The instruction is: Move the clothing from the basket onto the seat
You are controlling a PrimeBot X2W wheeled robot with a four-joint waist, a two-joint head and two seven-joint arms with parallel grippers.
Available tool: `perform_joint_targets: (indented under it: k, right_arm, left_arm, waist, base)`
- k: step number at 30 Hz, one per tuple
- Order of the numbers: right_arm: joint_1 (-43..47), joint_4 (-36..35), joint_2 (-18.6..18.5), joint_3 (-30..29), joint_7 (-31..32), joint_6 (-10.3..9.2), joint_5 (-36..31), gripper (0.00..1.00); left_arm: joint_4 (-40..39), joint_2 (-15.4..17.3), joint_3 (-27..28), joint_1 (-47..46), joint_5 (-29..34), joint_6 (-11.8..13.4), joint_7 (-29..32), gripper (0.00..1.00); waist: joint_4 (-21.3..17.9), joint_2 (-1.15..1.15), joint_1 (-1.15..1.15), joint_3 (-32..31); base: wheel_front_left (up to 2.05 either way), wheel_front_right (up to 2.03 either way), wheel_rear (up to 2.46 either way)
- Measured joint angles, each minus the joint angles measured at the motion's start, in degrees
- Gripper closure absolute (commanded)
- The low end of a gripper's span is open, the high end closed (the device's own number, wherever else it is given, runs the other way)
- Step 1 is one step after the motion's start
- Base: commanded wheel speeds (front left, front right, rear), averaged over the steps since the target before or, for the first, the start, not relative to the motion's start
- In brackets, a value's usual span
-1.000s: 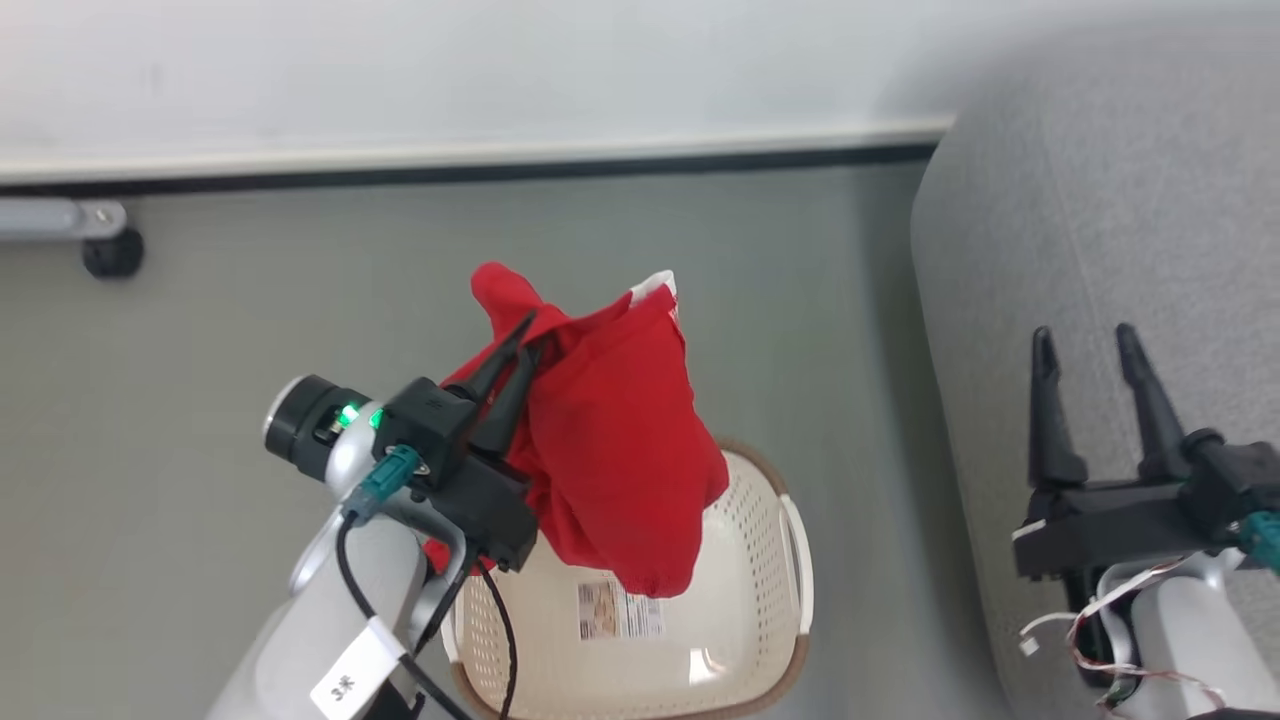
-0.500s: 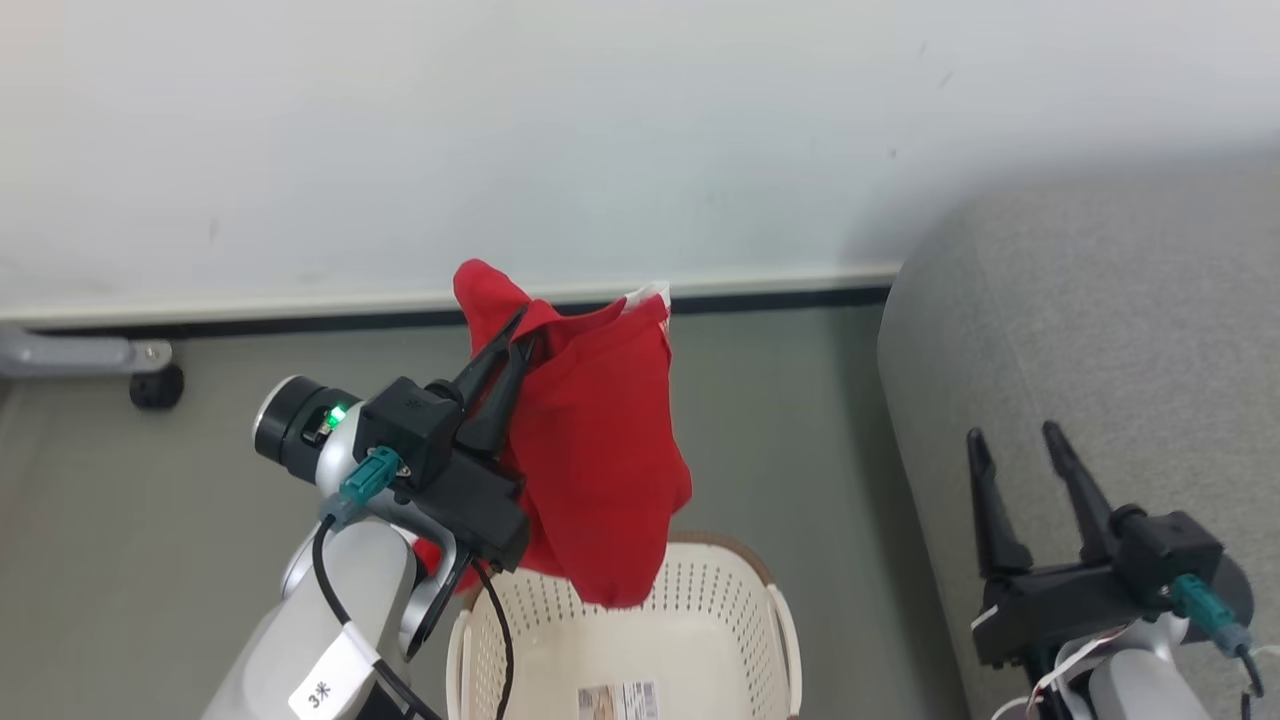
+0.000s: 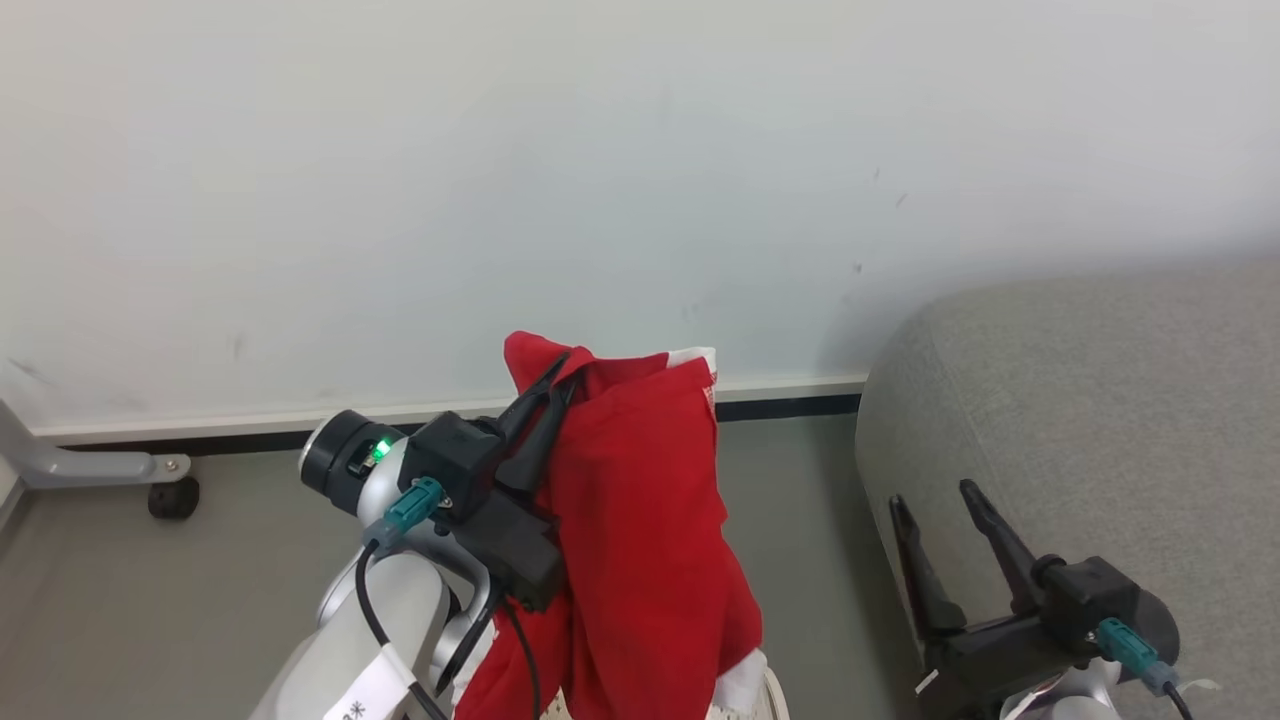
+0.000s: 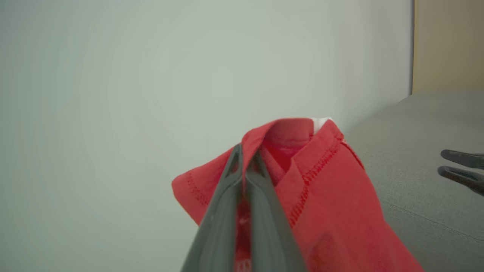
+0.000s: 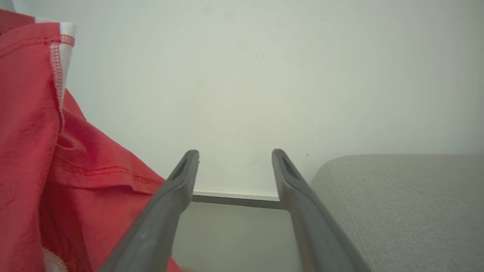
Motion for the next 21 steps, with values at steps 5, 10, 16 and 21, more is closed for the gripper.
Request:
perform_joint_targets:
  k: [5,10,16,21]
  right_arm:
    - [-0.44,-0.03,0.22,1.91,0.00,0.42,0.00,0.00]
    - [-2.14,0.02,0.64,5.21,0.00,0.54,0.01,0.00]
    - [-5.73,0.37,1.08,10.38,0.00,0.93,0.07,0.00]
    - [-9.96,2.22,0.92,15.33,0.00,0.93,1.20,0.00]
  left_arm:
    - [0.21,-0.49,-0.81,-0.10,-0.15,-0.01,1.00,1.00]
    - [0.87,-0.66,-1.82,-0.62,-0.31,-0.02,1.99,1.00]
    - [0.60,-1.27,-3.01,-1.71,-0.57,-0.42,2.99,1.00]
    - [0.67,-1.62,-3.71,-3.11,-1.71,-0.42,3.43,1.00]
  waist:
    - [-0.18,0.00,0.00,-0.96]
    - [-0.31,0.01,0.00,-1.34]
    - [-0.46,0.00,0.00,-1.00]
    - [-0.41,0.00,0.01,-0.31]
  base:
    - [0.00,0.00,0.00]
    - [0.00,0.00,0.00]
    - [0.00,0.00,0.00]
    - [0.00,0.00,0.00]
